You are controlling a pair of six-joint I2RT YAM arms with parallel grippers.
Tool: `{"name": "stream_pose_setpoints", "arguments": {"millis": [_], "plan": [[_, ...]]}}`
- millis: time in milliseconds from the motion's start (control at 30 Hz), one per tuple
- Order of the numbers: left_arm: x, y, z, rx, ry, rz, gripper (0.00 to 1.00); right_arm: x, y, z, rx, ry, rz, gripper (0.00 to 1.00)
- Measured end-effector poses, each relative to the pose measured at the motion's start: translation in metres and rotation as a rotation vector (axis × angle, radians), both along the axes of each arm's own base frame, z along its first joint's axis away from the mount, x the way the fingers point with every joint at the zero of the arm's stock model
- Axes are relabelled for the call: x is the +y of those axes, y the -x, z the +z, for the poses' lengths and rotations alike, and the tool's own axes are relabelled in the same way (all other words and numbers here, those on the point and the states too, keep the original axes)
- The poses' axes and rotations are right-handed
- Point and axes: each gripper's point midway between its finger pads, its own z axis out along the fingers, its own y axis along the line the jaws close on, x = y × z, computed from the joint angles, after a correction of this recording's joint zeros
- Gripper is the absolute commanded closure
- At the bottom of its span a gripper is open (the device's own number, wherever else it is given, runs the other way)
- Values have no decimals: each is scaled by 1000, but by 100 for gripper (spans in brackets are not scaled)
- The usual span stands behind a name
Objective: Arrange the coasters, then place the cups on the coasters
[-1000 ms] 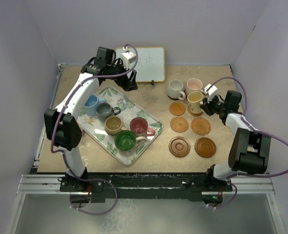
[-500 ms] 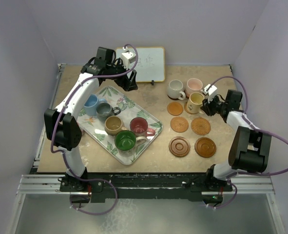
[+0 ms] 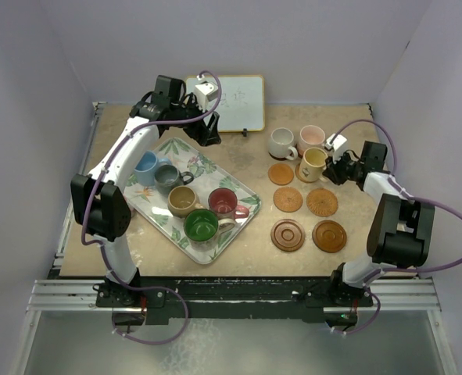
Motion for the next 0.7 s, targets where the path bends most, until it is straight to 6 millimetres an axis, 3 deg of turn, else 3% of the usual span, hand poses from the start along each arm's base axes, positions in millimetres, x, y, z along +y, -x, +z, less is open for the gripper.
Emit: {"name": "stream_pose_setpoints", "arguments": {"millis": [200,700], "plan": [[0,0,0,0,0,0,20,-2,-2,0,17,3,-10,100],[0,0,0,1,0,-2,20,0,-1,10,29,-39,-48,100]]}}
